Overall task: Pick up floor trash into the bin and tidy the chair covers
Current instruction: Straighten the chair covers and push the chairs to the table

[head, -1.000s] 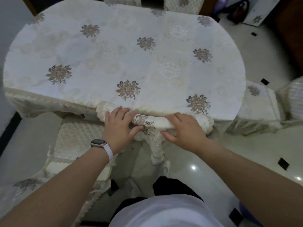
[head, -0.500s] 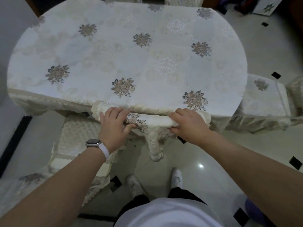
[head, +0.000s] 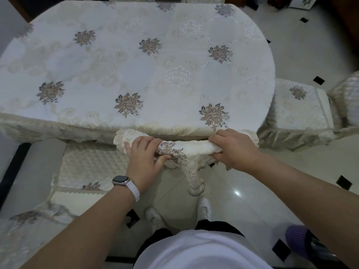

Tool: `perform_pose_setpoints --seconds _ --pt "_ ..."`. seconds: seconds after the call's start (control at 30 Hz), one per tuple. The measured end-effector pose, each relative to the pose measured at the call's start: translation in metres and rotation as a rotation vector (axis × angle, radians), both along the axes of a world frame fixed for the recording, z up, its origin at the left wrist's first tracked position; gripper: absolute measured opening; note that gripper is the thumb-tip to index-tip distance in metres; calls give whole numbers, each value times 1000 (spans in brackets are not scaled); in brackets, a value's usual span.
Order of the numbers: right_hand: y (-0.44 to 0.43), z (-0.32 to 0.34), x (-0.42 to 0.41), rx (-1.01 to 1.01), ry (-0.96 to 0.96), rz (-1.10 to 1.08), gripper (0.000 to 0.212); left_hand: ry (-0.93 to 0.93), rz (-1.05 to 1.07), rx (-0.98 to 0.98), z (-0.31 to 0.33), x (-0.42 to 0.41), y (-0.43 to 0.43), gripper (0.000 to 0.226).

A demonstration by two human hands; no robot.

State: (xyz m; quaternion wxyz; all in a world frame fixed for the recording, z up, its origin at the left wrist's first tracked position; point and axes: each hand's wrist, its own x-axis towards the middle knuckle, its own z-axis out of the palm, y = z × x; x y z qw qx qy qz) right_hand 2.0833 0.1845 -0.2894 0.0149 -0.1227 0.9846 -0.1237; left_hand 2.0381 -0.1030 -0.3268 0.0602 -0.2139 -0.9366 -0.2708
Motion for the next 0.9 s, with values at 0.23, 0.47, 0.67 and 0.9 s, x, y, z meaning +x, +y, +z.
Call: perform_pose_setpoints --seconds 0.23,0.47,0.67,0.9 --pt "26 2 13 -11 9 -32 32 -25 -27 -9 5 4 27 40" --pt "32 -3 13 -47 27 21 39 -23 -18 -27 6 10 31 48" --pt "4 4 4 -122 66 156 42 -69 7 24 17 16 21 55" --pt "-47 20 -26 -66 55 430 47 38 141 -51 23 32 -25 39"
